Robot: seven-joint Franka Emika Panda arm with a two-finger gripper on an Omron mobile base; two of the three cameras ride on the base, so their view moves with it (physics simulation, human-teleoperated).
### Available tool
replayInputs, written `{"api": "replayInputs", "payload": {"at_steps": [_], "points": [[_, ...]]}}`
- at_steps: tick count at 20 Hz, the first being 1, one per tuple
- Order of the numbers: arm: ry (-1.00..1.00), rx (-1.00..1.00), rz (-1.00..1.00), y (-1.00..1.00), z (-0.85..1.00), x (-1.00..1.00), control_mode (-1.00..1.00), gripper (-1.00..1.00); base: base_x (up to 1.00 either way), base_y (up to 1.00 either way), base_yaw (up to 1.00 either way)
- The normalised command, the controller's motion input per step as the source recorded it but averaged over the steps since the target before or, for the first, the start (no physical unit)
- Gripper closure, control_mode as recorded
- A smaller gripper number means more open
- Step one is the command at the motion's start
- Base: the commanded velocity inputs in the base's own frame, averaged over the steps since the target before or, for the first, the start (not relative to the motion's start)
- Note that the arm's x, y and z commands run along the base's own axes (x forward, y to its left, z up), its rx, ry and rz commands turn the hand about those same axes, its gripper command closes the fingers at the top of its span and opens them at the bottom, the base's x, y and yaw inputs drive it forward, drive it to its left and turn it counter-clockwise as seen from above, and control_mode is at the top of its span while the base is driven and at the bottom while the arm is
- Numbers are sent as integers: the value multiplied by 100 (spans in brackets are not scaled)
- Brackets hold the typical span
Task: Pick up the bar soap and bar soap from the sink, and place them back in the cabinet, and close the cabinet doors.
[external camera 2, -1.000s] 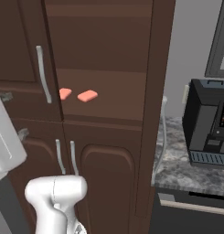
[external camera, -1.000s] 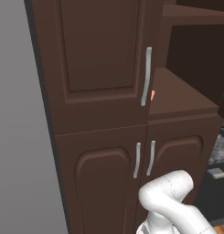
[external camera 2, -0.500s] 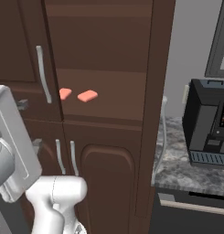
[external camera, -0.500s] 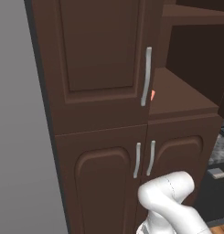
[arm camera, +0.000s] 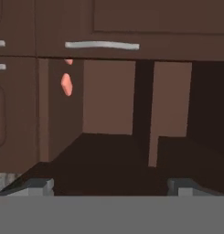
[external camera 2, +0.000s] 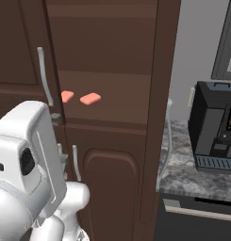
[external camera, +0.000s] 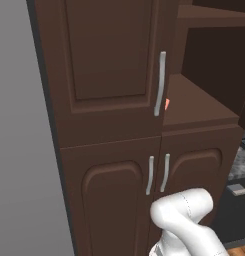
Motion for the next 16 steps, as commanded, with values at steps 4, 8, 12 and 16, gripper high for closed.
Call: {"api": "replayInputs", "payload": {"at_steps": [4, 8, 12, 16], "points": [[-1, 3, 0, -58, -15, -2, -100, -100, 0, 0, 0], [0, 2, 0, -56, -26, -12, -100, -100, 0, 0, 0], [0, 2, 0, -54, -32, -14, -100, -100, 0, 0, 0], [0, 1, 1, -48, -29, -10, -100, -100, 0, 0, 0]]}}
